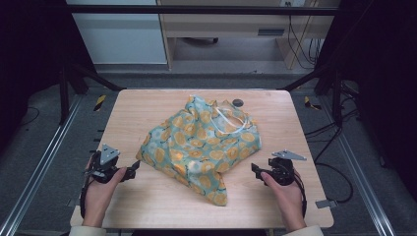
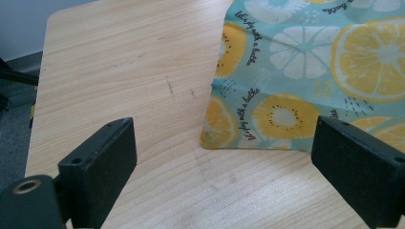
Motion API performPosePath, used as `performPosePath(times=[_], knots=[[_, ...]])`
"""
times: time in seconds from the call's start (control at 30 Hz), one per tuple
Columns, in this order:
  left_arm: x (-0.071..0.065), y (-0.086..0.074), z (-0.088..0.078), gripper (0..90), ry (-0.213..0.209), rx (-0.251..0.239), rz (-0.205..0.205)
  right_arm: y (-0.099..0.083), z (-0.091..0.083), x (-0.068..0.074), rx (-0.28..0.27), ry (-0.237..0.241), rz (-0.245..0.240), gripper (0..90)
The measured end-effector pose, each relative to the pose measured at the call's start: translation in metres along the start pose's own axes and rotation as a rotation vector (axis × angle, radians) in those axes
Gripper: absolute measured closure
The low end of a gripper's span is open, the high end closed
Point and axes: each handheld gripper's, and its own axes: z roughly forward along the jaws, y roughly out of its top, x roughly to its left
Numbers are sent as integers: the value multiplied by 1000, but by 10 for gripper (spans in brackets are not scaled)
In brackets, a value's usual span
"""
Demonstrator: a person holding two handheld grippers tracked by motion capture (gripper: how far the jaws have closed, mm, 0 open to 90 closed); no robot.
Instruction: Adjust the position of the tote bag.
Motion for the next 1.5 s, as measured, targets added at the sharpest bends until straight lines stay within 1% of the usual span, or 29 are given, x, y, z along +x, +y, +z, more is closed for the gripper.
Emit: performPosePath(times=[0.27, 0.57, 0.67, 0.7, 0.73, 0.77, 0.83, 0.87, 0.93, 0.97, 1.0, 1.03, 1.1, 1.2, 1.27, 1.33, 1.4, 1.43, 1.47, 1.5], knots=[[-2, 0, 2, 77, -4, 15, 15, 0, 2, -3, 4, -9, 10, 264], [-3, -1, 3, 77, -7, 18, 15, 2, 1, -6, 0, -39, -6, 270], [-4, -1, 3, 78, -8, 22, 19, 6, 0, -7, -9, -40, -6, 276], [-4, -1, 3, 78, -8, 22, 23, 8, 1, -8, -8, -45, -18, 276], [-5, -2, 3, 78, -7, 22, 27, 14, 1, -11, -16, -55, -24, 275], [-5, -2, 3, 78, -5, 27, 35, 14, 1, -11, -16, -55, -24, 275], [-6, -2, 3, 79, 0, 36, 50, 25, 1, -16, -28, -51, -15, 267], [-6, -3, 4, 79, 5, 38, 55, 31, 1, -18, -32, -46, -17, 262], [-7, -2, 4, 80, 15, 38, 65, 44, 5, -23, -24, -41, -31, 254], [-7, -2, 4, 81, 18, 38, 68, 53, 8, -26, -22, -49, -48, 249], [-8, -1, 4, 81, 23, 36, 69, 59, 11, -28, -18, -55, -50, 242], [-8, -1, 4, 82, 28, 40, 74, 66, 15, -31, -10, -48, -45, 223], [-9, 0, 4, 83, 38, 36, 81, 78, 28, -36, 28, -22, -19, 206], [-11, 1, 3, 85, 41, 33, 91, 92, 48, -41, 78, -18, -31, 195], [-12, 1, 3, 86, 43, 26, 93, 98, 62, -43, 102, -17, -22, 190], [-12, 1, 4, 87, 39, 27, 98, 103, 73, -46, 112, -33, -35, 202], [-13, 1, 4, 87, 38, 30, 105, 104, 83, -48, 139, -38, -30, 196], [-13, 1, 5, 87, 35, 27, 99, 103, 89, -48, 144, -24, -18, 196], [-13, 1, 5, 87, 34, 27, 99, 101, 95, -48, 160, -3, -9, 191], [-12, 1, 5, 87, 33, 29, 99, 100, 98, -48, 171, -2, -4, 189]])
